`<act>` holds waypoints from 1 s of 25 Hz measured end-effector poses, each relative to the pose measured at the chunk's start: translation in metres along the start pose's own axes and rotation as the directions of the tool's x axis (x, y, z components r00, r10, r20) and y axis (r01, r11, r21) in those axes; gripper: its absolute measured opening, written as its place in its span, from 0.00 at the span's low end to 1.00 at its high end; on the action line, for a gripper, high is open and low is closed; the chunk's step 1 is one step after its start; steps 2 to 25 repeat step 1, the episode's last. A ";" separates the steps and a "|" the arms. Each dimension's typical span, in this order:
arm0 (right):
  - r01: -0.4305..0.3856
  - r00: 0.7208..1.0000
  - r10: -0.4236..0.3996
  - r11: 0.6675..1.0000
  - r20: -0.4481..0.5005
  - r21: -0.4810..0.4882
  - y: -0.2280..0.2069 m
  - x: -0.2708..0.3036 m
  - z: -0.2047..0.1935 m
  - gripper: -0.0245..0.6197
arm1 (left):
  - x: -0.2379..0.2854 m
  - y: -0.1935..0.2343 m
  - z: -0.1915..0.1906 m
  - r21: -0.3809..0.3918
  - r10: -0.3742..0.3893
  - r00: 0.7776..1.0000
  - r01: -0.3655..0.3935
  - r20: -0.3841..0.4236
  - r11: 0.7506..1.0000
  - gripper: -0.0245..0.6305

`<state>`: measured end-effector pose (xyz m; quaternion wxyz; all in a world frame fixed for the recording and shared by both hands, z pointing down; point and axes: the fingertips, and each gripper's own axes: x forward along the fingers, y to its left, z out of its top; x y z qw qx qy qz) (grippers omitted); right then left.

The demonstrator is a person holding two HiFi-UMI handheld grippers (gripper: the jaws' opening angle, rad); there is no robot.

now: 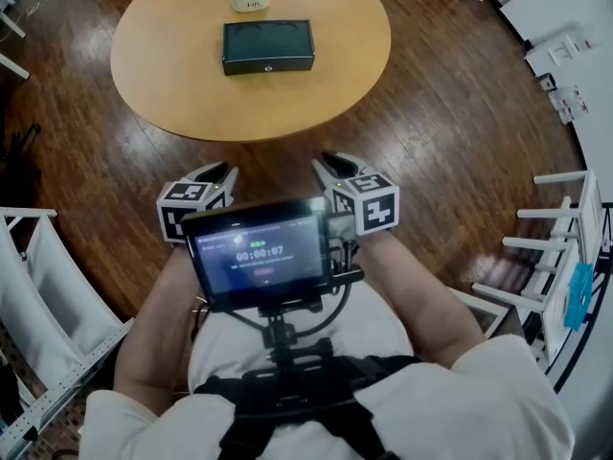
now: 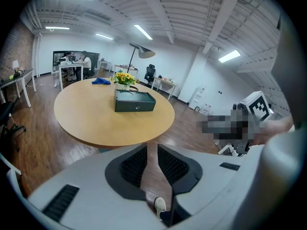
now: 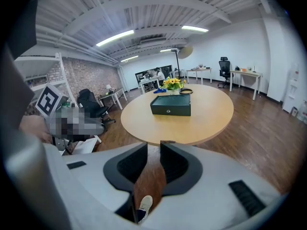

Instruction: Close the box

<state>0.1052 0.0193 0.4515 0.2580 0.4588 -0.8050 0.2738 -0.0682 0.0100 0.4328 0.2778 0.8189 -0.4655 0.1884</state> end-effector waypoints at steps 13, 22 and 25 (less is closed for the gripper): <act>-0.001 1.000 0.001 1.000 0.001 -0.002 0.001 -0.001 0.001 0.18 | -0.001 0.000 0.000 0.000 0.000 1.000 0.000 -0.001 1.000 0.15; -0.001 1.000 0.001 1.000 0.001 -0.002 0.001 -0.001 0.001 0.18 | -0.001 0.000 0.000 0.000 0.000 1.000 0.000 -0.001 1.000 0.15; -0.001 1.000 0.001 1.000 0.001 -0.002 0.001 -0.001 0.001 0.18 | -0.001 0.000 0.000 0.000 0.000 1.000 0.000 -0.001 1.000 0.15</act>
